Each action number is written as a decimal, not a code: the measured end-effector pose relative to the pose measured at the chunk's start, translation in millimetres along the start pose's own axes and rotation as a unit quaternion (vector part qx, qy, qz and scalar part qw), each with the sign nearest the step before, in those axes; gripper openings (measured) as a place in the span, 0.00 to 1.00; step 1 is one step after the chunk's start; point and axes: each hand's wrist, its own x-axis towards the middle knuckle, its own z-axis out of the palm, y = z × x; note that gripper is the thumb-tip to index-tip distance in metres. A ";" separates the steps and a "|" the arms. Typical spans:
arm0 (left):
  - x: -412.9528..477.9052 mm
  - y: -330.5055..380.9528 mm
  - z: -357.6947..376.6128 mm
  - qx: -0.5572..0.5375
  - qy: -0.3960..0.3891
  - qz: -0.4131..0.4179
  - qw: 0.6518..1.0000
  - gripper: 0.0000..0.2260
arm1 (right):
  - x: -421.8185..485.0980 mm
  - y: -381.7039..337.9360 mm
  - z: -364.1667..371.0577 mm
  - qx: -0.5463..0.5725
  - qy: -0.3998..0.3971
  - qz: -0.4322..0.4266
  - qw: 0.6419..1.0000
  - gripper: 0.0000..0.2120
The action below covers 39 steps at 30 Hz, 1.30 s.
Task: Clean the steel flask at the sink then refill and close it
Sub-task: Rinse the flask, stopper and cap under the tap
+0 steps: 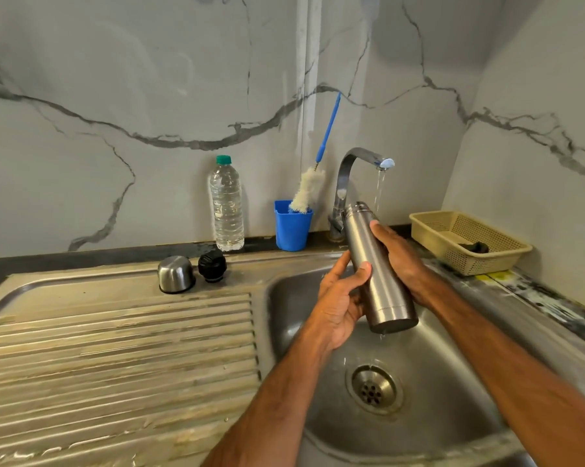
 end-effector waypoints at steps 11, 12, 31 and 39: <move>-1.3 -2.5 4.4 0.073 0.010 -0.014 0.997 0.14 | -38.4 24.7 -8.3 -0.047 0.007 -0.037 0.998 0.36; -0.9 -3.2 4.1 0.097 0.007 -0.017 0.995 0.13 | -37.9 26.8 -9.6 -0.077 0.007 -0.037 0.996 0.37; 3.9 -7.9 -1.7 0.057 -0.022 -0.035 0.997 0.19 | -11.1 4.5 3.7 -0.280 -0.006 -0.133 0.951 0.36; 4.2 -10.0 -9.6 0.040 0.021 0.002 0.999 0.31 | -38.6 19.8 12.3 -0.147 -0.003 -0.035 0.989 0.36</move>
